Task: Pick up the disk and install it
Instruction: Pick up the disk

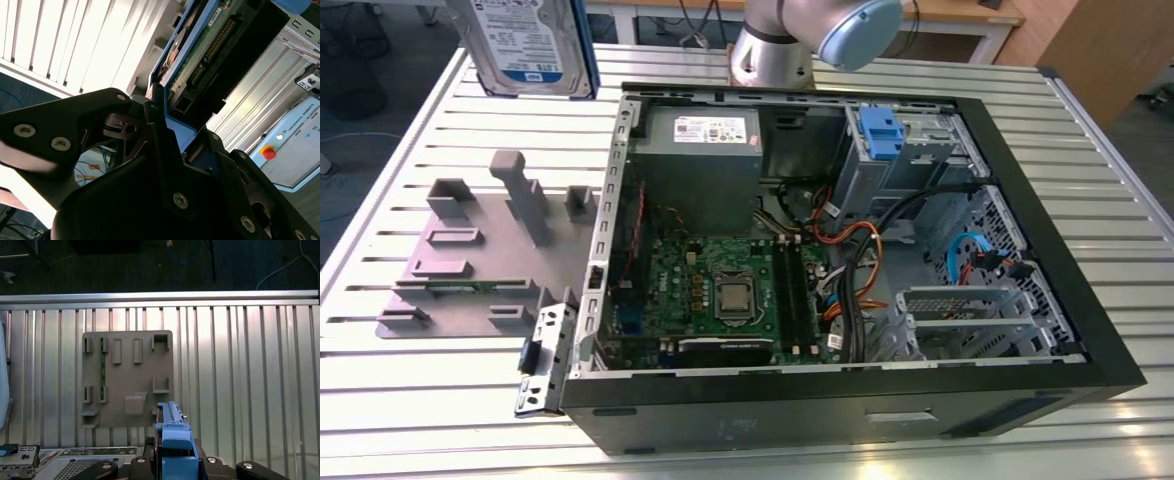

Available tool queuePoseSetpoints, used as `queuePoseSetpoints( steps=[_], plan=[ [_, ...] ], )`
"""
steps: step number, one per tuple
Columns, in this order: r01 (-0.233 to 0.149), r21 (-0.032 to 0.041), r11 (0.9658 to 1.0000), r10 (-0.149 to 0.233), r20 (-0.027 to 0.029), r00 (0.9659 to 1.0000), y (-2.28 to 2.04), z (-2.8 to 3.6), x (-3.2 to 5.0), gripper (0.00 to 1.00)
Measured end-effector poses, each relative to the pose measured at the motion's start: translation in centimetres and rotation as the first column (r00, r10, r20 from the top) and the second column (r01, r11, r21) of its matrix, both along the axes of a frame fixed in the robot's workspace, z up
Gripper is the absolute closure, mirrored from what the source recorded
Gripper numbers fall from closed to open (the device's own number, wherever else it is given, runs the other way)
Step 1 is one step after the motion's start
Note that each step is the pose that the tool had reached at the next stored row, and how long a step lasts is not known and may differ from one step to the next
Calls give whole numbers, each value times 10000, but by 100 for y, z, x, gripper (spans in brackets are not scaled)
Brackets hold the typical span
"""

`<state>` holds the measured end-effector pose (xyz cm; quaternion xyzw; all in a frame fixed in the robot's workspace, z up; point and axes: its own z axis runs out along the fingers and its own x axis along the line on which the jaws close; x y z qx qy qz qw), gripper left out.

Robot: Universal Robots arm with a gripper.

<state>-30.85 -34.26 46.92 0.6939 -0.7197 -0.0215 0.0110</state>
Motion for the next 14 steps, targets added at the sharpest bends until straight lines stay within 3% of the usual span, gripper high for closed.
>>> queuePoseSetpoints(
  steps=[14],
  plan=[
    [0,0,10000,0,-8,10000,0,0,194,63]
  ],
)
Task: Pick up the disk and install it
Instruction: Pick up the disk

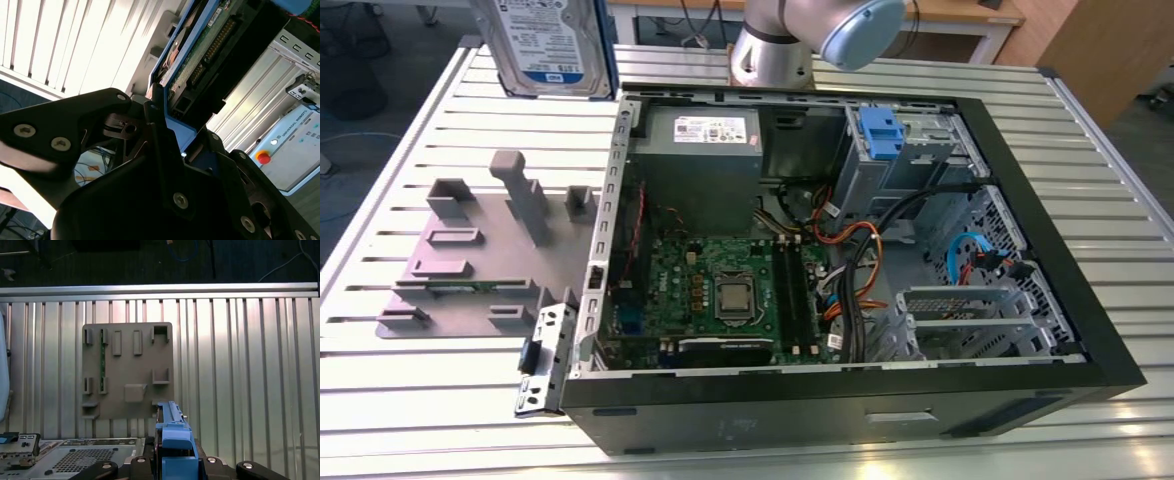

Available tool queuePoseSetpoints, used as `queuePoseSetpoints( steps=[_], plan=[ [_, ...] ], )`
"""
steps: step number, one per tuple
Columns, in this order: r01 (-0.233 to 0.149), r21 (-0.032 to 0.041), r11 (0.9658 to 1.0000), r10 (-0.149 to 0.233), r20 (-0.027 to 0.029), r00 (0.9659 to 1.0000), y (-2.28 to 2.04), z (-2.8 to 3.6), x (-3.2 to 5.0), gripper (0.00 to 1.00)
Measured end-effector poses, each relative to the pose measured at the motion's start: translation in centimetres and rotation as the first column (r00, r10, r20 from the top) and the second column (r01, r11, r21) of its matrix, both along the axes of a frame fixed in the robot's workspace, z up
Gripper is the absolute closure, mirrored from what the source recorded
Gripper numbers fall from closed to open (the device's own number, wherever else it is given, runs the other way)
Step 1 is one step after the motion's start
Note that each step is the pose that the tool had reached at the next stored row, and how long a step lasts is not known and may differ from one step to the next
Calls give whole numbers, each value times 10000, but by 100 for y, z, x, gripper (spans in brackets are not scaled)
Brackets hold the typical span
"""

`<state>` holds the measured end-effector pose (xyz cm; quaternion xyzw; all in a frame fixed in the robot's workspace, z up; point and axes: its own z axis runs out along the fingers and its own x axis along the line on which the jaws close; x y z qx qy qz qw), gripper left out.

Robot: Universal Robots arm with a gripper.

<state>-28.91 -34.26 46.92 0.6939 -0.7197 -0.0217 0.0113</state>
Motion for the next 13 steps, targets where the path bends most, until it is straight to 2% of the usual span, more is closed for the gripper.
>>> queuePoseSetpoints(
  steps=[13],
  plan=[
    [1,0,10000,-1,-6,10000,0,0,185,63]
  ],
)
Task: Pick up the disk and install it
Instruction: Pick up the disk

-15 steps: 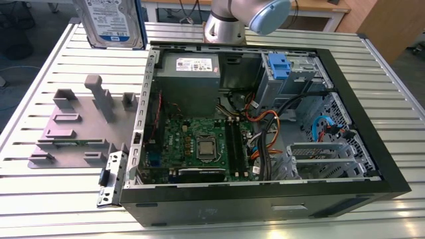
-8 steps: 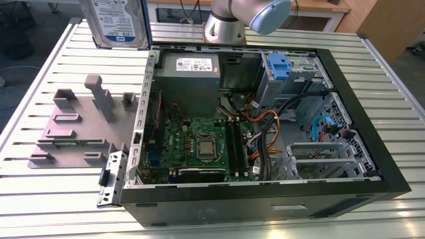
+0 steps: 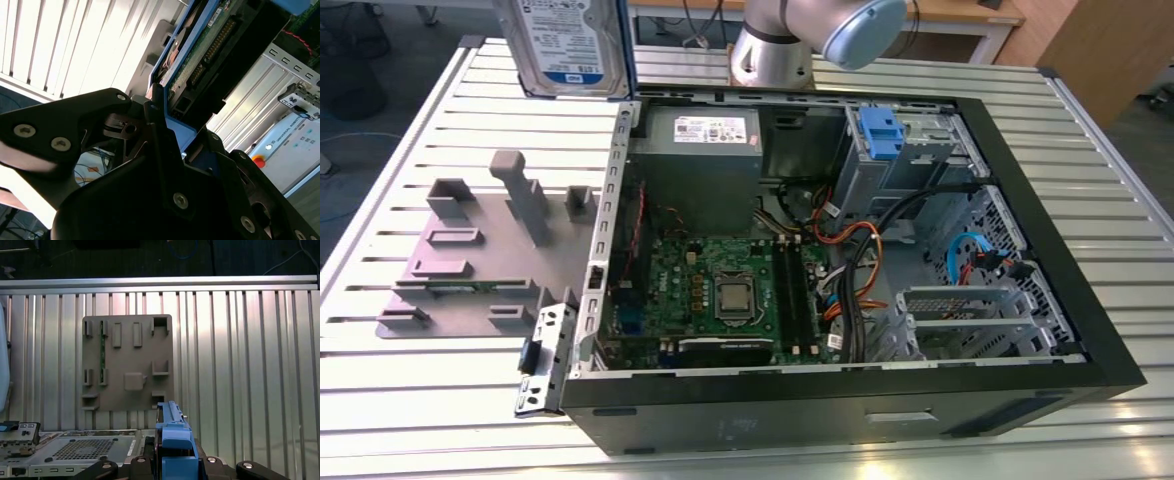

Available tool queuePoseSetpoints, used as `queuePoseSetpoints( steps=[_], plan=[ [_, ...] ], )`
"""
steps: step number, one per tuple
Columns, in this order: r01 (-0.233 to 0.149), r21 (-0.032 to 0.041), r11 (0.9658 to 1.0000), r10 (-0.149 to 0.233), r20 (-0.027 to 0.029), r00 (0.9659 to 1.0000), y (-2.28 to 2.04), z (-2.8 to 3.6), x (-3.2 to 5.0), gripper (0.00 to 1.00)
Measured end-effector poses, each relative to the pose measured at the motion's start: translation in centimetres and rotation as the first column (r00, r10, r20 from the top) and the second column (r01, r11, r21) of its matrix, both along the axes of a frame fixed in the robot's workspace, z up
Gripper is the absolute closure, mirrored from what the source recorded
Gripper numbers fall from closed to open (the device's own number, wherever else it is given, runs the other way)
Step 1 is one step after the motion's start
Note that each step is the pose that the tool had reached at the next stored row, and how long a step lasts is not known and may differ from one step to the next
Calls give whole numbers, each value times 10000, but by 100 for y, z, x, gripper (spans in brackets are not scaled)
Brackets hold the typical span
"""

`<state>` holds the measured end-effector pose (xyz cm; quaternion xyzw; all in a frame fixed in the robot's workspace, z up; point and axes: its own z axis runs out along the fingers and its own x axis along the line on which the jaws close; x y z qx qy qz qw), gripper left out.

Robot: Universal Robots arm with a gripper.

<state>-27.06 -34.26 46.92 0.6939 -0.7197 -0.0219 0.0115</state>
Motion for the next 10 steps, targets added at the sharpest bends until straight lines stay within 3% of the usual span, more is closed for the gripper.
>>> queuePoseSetpoints(
  steps=[10],
  plan=[
    [-1,0,10000,1,-3,10000,0,0,131,63]
  ],
)
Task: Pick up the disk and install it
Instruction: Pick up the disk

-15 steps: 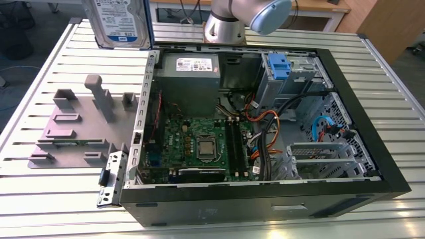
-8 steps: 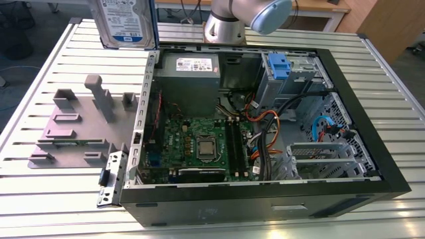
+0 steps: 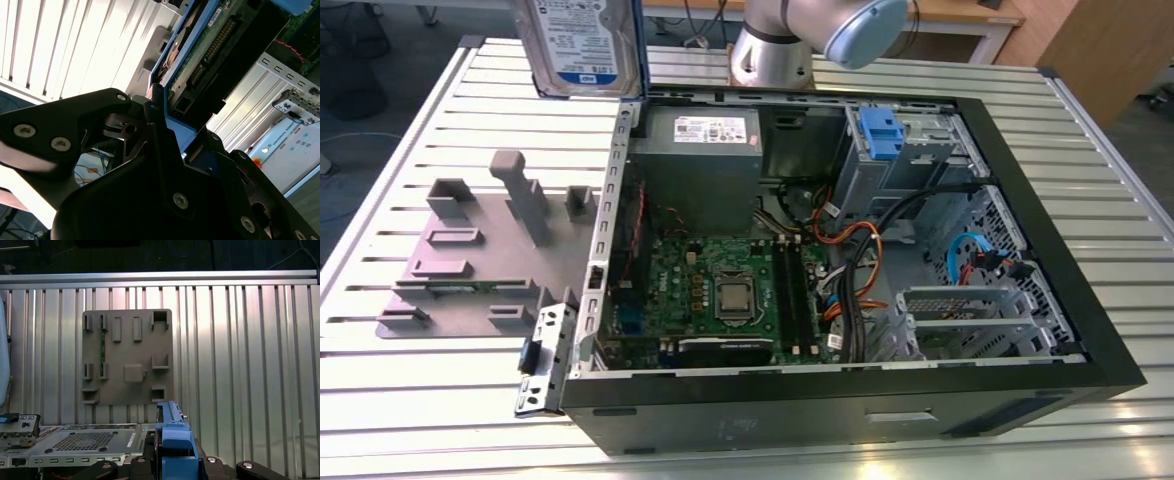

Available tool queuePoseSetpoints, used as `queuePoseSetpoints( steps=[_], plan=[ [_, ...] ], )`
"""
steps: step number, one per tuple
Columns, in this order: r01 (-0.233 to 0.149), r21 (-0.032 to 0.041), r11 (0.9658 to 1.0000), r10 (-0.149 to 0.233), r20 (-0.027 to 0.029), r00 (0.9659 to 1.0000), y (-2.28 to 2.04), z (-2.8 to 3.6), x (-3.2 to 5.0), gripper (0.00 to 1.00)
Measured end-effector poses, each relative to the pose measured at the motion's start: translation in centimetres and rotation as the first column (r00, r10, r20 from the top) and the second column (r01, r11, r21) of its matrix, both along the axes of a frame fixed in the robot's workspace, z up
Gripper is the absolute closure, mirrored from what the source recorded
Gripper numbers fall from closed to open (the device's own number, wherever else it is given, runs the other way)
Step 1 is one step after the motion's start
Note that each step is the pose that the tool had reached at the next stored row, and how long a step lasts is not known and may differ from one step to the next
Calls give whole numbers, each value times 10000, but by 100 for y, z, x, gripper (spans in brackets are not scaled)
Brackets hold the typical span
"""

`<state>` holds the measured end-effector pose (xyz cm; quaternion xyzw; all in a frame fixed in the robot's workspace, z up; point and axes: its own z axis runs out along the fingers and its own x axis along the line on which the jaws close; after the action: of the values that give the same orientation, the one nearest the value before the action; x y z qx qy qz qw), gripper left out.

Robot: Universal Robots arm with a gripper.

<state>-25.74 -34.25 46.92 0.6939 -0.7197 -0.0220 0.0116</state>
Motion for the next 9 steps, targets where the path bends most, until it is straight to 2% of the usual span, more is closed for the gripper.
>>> queuePoseSetpoints(
  steps=[9],
  plan=[
    [0,0,10000,0,-2,10000,0,0,117,63]
  ],
)
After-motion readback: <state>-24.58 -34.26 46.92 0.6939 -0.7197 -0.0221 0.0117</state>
